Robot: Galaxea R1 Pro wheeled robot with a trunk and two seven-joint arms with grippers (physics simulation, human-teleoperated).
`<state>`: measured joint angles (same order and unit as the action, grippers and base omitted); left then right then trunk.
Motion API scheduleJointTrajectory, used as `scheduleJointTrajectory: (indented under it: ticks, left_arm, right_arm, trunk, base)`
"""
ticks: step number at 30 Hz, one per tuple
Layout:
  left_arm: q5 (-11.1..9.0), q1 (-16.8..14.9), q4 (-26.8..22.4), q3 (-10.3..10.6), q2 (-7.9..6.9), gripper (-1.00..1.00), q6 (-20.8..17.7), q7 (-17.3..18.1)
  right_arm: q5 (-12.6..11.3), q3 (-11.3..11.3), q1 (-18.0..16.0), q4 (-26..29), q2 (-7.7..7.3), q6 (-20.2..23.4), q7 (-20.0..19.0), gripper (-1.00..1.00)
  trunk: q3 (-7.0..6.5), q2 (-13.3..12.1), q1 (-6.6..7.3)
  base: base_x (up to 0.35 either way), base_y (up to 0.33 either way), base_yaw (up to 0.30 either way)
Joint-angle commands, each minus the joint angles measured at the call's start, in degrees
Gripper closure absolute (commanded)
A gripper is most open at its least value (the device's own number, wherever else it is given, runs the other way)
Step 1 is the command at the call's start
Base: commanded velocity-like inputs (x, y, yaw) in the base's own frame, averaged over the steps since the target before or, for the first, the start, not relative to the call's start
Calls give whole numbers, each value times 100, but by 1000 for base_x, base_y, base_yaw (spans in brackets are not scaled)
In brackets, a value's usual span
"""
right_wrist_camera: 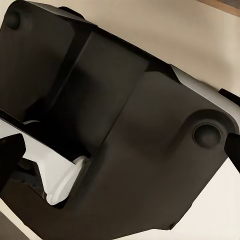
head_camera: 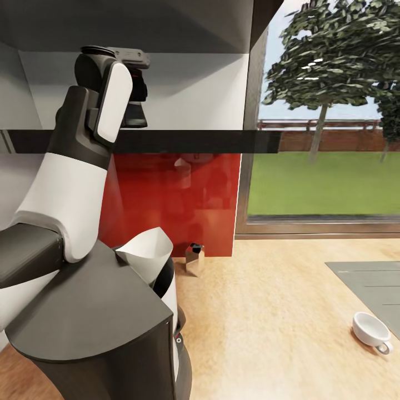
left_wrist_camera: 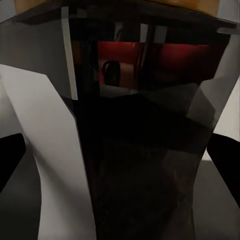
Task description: Set up a coffee station on the kitchen countertop: keep the coffee maker on the countertop, move the bottle of coffee from the kitchen shelf to the counter next to the coffee maker, place a paper coffee filter on top of the coffee maker, put the saucer next to the coffee maker with the coffee cup on the saucer, and place the electric kettle next to the coffee maker.
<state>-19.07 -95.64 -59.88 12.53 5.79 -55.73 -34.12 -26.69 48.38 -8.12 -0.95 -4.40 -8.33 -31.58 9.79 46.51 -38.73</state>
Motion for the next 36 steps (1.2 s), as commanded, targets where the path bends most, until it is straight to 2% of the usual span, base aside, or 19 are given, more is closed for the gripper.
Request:
scheduleJointTrajectory:
  ticks: [1, 10, 36]
  left_arm:
    - [-58, -7, -2, 10, -1, 100, -10, -59]
    - [-61, -7, -14, 17, 1, 100, -1, -60]
    - [-61, -7, -20, 12, 1, 100, 1, -60]
  right_arm:
    - [-47, 49, -5, -10, 1, -28, -24, -100]
    - [-47, 49, -5, -10, 1, -28, -24, -100]
    - [-47, 49, -5, -10, 1, -28, -15, -100]
  trunk:
    - [9, 7, -1]
    - [9, 7, -1]
    - [9, 7, -1]
  base:
    - [0, 0, 0]
    - [-33, 0, 0]
    - [-193, 0, 0]
